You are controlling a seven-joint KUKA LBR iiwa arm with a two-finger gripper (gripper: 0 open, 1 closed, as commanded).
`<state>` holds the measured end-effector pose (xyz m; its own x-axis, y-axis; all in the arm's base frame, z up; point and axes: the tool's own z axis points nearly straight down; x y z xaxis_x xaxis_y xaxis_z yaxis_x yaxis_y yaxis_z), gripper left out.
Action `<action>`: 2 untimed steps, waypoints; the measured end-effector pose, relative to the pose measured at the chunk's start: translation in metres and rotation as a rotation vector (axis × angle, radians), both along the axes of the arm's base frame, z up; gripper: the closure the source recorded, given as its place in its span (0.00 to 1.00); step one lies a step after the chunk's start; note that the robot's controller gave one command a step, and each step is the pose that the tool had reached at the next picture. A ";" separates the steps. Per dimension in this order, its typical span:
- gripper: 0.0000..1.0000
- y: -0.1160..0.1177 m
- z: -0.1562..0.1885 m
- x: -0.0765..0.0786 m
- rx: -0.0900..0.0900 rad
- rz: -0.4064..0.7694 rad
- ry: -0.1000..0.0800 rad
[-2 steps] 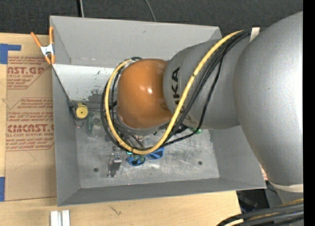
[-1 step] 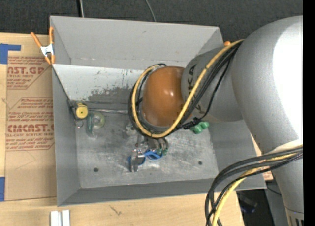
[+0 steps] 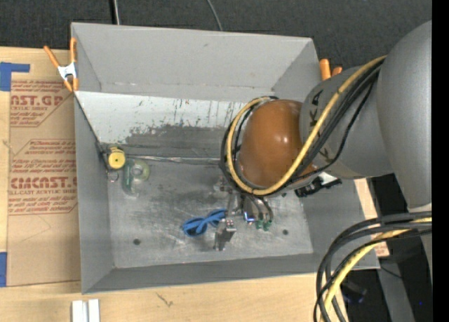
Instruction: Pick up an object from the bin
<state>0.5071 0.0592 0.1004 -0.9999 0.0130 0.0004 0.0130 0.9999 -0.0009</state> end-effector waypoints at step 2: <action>0.00 0.010 -0.028 -0.008 0.005 0.089 -0.013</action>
Offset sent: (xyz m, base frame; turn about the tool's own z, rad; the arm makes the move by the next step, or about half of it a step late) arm -0.0068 0.0136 -0.0004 -0.1322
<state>0.4990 0.0687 0.0721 -0.9970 -0.0763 -0.0125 -0.0763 0.9971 0.0032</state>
